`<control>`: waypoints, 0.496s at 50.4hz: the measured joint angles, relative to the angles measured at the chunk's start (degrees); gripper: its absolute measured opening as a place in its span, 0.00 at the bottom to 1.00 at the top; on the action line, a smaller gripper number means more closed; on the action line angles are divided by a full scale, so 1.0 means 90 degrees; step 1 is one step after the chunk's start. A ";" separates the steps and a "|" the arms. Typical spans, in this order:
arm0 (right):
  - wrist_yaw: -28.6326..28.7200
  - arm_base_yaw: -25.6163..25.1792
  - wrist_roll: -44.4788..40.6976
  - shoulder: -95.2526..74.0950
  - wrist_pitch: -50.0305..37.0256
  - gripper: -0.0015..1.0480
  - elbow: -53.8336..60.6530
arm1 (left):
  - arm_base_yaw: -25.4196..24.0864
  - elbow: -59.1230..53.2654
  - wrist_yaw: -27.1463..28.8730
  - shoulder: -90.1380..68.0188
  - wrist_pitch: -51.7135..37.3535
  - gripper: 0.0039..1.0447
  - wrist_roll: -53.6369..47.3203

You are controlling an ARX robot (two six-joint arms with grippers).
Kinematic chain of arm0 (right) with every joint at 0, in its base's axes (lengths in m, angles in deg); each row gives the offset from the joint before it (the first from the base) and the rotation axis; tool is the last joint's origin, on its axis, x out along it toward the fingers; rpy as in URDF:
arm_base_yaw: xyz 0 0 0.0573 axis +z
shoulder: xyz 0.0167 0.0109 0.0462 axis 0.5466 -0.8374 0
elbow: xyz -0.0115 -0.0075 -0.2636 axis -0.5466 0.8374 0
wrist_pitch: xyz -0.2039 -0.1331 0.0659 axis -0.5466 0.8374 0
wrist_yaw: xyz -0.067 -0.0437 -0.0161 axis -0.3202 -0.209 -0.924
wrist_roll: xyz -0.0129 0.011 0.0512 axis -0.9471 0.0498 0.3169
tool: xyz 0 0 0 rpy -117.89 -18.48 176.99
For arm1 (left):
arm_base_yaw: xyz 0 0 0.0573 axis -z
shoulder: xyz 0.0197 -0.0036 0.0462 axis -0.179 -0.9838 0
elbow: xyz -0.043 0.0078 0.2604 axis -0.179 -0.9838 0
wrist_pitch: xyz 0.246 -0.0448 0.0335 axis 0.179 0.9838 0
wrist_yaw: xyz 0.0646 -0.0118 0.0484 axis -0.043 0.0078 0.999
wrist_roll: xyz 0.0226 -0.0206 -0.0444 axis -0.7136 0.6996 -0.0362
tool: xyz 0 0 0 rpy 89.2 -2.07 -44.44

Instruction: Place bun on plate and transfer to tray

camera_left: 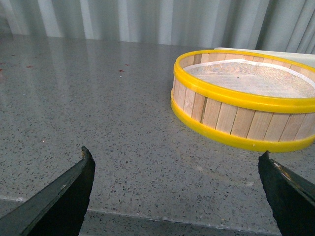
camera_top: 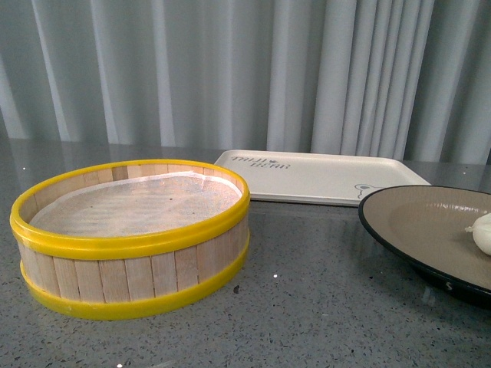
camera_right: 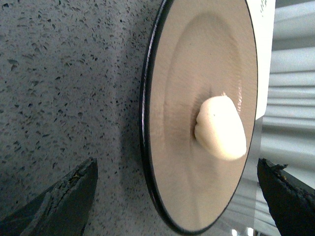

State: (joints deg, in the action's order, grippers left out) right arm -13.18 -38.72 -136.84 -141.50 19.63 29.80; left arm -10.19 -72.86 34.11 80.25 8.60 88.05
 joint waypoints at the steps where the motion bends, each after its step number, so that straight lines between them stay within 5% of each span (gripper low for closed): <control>1: -0.0005 0.0022 0.0000 -0.0034 -0.0029 0.92 -0.0002 | 0.0000 0.0000 0.0000 0.0002 0.0000 0.94 0.0000; 21: -0.0114 0.0304 -0.0078 -0.0908 -0.0724 0.91 -0.0066 | 0.0000 0.0000 0.0000 0.0002 0.0000 0.94 0.0000; 25: -0.0117 0.0306 -0.0095 -0.1010 -0.0750 0.83 -0.0066 | 0.0000 0.0000 -0.0002 0.0002 0.0000 0.94 0.0000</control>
State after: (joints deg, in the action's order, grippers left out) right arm -14.23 -35.96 -137.70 -150.60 12.88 29.21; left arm -10.19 -72.86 34.08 80.27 8.60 88.05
